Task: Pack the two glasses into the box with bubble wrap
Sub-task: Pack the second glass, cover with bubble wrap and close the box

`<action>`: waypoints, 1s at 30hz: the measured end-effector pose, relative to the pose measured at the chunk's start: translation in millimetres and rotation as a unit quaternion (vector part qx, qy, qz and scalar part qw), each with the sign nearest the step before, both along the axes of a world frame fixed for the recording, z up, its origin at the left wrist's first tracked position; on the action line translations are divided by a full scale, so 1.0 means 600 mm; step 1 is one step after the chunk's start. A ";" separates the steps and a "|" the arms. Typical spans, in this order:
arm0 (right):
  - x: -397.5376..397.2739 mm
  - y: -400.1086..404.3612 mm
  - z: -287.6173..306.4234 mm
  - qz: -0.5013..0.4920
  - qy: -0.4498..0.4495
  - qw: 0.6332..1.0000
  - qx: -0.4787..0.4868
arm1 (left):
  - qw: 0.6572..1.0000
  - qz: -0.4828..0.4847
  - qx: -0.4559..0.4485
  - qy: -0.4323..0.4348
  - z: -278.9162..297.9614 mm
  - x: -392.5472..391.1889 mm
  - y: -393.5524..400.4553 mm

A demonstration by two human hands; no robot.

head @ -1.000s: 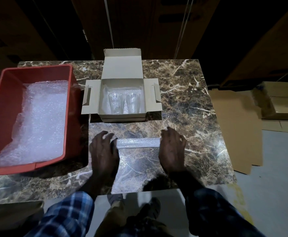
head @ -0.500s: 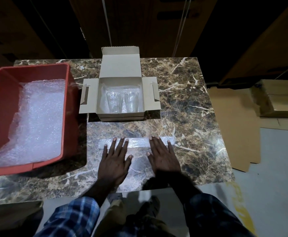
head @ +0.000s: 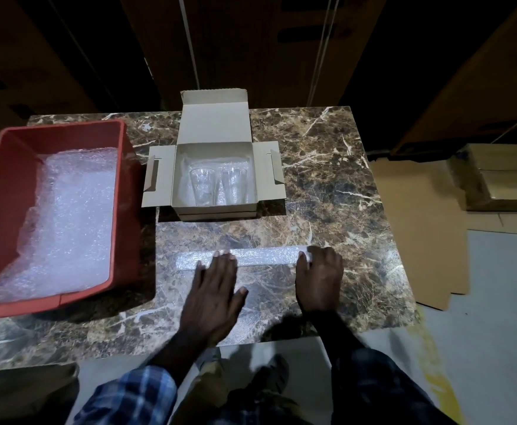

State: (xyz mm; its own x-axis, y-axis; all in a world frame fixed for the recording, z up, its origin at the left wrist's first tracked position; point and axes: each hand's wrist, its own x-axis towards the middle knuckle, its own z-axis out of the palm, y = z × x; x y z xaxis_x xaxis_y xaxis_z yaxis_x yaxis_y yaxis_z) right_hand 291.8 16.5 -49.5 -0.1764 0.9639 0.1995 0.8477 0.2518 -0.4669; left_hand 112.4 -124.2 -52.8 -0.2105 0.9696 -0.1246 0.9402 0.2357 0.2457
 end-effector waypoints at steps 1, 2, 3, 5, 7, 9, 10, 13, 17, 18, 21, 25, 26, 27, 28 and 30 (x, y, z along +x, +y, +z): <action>-0.004 0.002 0.000 -0.037 0.007 0.998 -0.044 | 1.000 -0.015 -0.002 -0.007 -0.001 0.012 0.008; -0.008 0.003 0.000 -0.066 0.002 0.994 -0.089 | 1.000 -0.026 -0.008 -0.010 -0.003 0.022 0.016; -0.012 0.003 0.001 -0.080 -0.005 0.989 -0.122 | 0.999 -0.030 -0.016 -0.009 -0.005 0.029 0.023; -0.016 0.008 0.003 -0.085 -0.004 0.987 -0.137 | 0.999 -0.023 -0.032 -0.007 -0.011 0.036 0.032; -0.018 0.018 0.003 -0.095 0.021 0.984 -0.148 | 0.999 -0.015 -0.041 -0.008 -0.014 0.038 0.035; -0.019 0.029 0.001 -0.107 0.036 0.978 -0.174 | 0.999 -0.016 -0.040 -0.013 -0.015 0.038 0.034; -0.020 0.032 0.000 -0.112 0.042 0.976 -0.184 | 0.999 -0.016 -0.039 -0.015 -0.014 0.038 0.034; -0.024 0.035 0.006 -0.112 0.070 0.975 -0.180 | 0.999 0.006 -0.034 -0.018 -0.013 0.032 0.029; -0.033 0.025 0.027 -0.145 0.178 0.952 -0.204 | 0.999 0.032 -0.039 -0.007 -0.017 0.015 0.014; -0.037 0.022 0.034 -0.159 0.216 0.939 -0.214 | 0.999 0.029 -0.042 -0.004 -0.017 0.011 0.012; -0.060 0.012 0.035 -0.208 0.402 0.842 -0.294 | 0.998 0.028 -0.049 -0.003 -0.020 0.011 0.012; -0.088 -0.009 0.002 -0.247 0.449 0.788 -0.342 | 0.999 0.033 -0.043 -0.002 -0.022 0.018 0.014; -0.092 -0.018 -0.005 -0.228 0.377 0.832 -0.339 | 0.999 0.031 -0.044 -0.002 -0.022 0.017 0.014; -0.097 -0.028 -0.009 -0.201 0.308 0.871 -0.326 | 0.998 0.029 -0.048 -0.003 -0.021 0.017 0.013; -0.102 -0.035 -0.013 -0.175 0.253 0.902 -0.303 | 0.998 0.026 -0.049 -0.004 -0.021 0.016 0.013; -0.110 -0.045 -0.017 -0.142 0.190 0.934 -0.266 | 0.999 0.020 -0.044 -0.004 -0.020 0.013 0.011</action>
State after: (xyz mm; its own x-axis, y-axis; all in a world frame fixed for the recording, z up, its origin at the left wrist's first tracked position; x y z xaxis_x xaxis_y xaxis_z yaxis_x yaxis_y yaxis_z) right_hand 225.7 -10.6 -59.9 0.0879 0.9417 -0.3247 0.5927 -0.3115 -0.7427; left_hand 120.2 -117.4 -64.7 -0.2479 0.9455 -0.2112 0.9275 0.2946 0.2301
